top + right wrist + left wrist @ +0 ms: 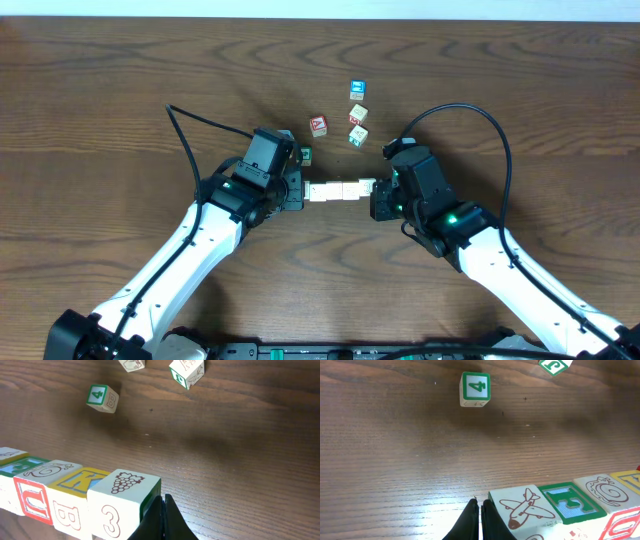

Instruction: Lift 5 blocks

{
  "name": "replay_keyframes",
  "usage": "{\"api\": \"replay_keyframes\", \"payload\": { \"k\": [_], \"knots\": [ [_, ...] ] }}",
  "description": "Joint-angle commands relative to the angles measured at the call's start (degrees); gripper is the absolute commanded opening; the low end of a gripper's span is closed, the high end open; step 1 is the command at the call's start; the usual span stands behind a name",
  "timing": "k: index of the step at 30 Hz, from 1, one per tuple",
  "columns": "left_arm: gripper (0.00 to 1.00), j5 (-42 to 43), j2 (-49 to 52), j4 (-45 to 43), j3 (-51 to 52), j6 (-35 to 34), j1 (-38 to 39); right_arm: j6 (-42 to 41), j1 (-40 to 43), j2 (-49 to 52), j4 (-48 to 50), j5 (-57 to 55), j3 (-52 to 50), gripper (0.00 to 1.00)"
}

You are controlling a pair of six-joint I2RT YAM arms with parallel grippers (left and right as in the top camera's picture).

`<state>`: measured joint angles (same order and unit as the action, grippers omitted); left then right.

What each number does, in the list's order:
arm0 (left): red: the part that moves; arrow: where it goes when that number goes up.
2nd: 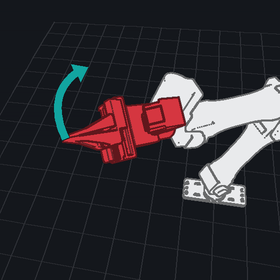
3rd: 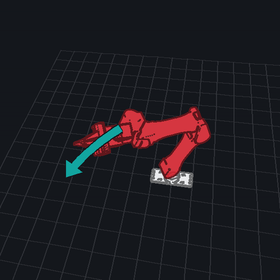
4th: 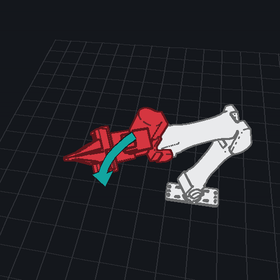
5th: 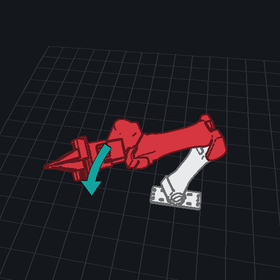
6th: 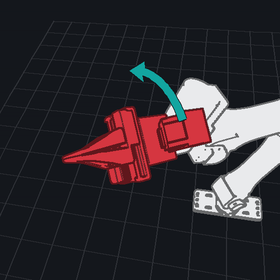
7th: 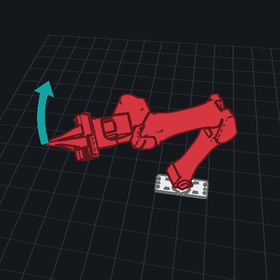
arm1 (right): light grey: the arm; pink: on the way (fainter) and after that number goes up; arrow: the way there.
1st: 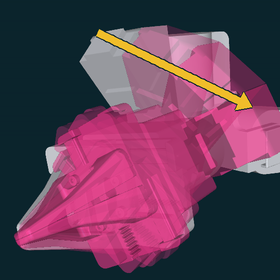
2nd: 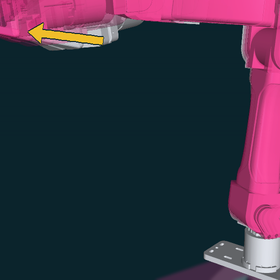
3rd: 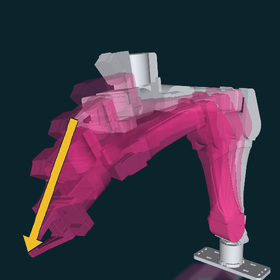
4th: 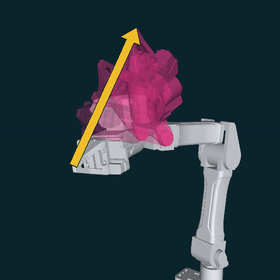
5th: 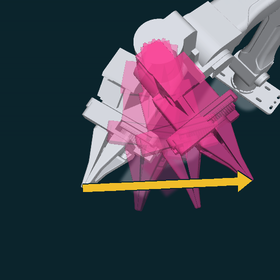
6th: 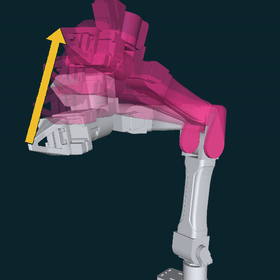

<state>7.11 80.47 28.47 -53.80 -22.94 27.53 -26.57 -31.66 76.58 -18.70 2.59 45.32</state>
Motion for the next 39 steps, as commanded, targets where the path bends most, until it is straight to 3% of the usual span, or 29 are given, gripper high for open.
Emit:
{"api": "replay_keyframes", "payload": {
  "k": [1,39],
  "knots": [
    [0.07,14.9,-0.9,-2.8,-3.3,-1.2,3.0,-0.6,-3.1,-2.0,2.3,20.0,3.8,0.01],
    [0.07,14.9,-0.7,-2.3,-3.3,-1.4,3.1,-0.6,-3.3,-2.3,-3.9,17.8,3.7,0.01]
  ]
}}
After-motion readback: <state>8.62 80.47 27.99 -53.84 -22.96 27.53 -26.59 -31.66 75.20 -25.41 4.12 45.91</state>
